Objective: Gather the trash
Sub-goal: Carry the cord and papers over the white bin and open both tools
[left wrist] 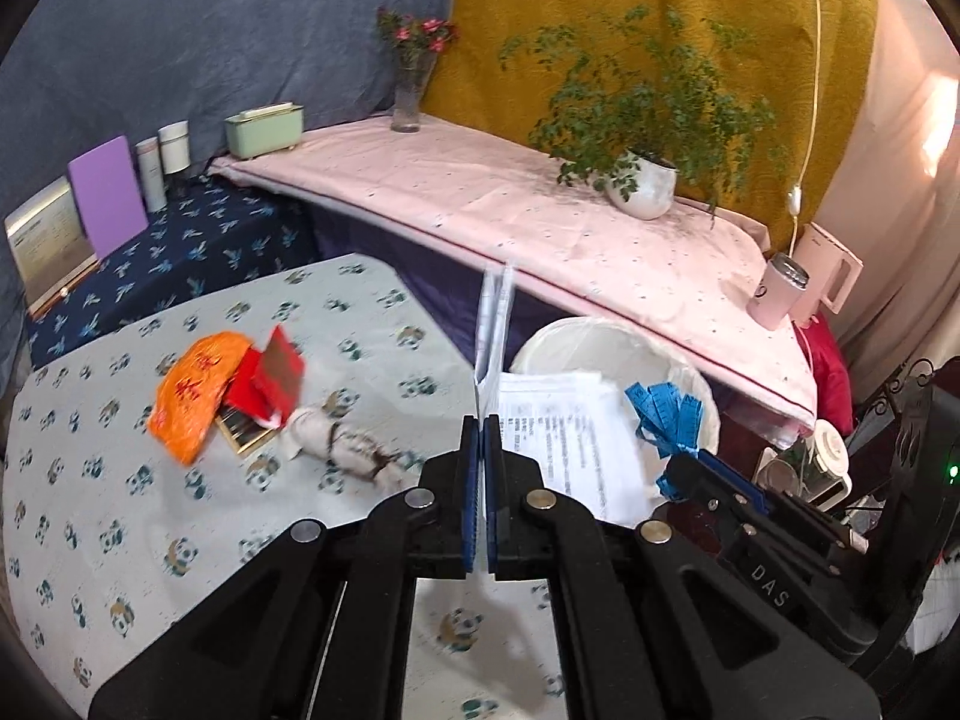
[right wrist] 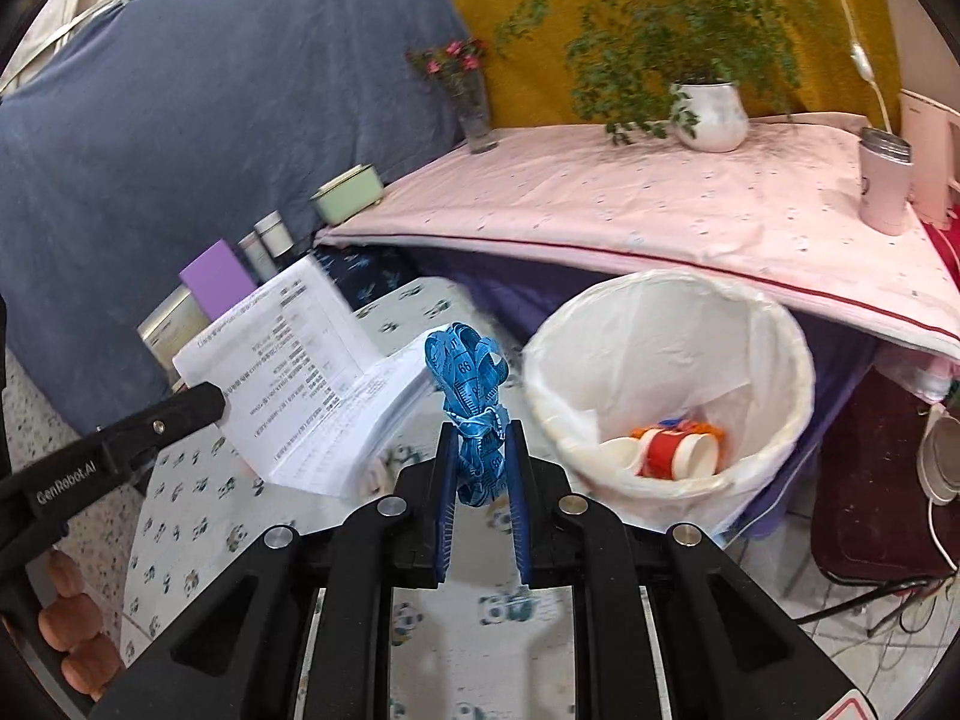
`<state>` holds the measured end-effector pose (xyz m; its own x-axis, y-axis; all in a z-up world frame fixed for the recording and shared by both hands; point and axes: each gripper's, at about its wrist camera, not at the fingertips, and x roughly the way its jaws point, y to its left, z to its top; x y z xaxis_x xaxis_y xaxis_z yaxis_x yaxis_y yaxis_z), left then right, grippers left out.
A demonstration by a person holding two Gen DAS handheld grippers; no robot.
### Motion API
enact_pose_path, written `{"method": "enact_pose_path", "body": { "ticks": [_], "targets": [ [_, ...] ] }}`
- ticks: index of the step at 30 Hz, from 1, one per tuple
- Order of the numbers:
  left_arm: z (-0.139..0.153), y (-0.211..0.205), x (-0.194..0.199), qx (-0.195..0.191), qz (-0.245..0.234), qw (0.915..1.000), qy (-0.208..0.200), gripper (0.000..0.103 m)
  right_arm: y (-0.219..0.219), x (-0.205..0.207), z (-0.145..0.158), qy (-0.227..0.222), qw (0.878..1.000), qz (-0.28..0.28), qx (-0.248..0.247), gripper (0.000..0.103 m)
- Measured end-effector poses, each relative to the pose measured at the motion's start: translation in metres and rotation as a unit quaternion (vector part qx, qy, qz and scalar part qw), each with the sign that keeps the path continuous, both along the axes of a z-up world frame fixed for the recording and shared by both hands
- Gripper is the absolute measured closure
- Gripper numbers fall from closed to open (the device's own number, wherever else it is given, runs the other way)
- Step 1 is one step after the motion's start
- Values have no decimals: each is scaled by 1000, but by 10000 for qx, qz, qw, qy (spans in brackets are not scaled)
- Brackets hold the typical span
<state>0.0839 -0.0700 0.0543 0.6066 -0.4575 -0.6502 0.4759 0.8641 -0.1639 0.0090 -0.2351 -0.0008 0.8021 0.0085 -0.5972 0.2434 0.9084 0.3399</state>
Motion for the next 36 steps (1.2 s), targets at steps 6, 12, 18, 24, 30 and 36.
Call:
{"method": "enact_pose_path", "body": {
  "ticks": [6, 12, 18, 24, 30, 36],
  "targets": [
    [3, -49, 8, 48, -295, 9995, -47, 102, -35, -11, -1, -28, 9992, -387, 45, 88],
    [-6, -93, 24, 110, -464, 9989, 21, 102, -69, -16, -8, -7, 9974, -713, 100, 88],
    [-25, -125, 43, 146, -587, 9979, 239, 101, -96, -13, -19, 91, 9953, -945, 179, 88],
    [-36, -140, 54, 102, -557, 9980, 291, 94, -111, -4, -30, 186, 9944, -1013, 231, 88],
    [-41, -138, 60, 81, -432, 9986, 310, 67, -114, 9, -37, 240, 9946, -974, 249, 88],
    [-43, -131, 63, 86, -337, 9989, 306, 59, -111, 20, -41, 291, 9953, -890, 246, 88]
  ]
}}
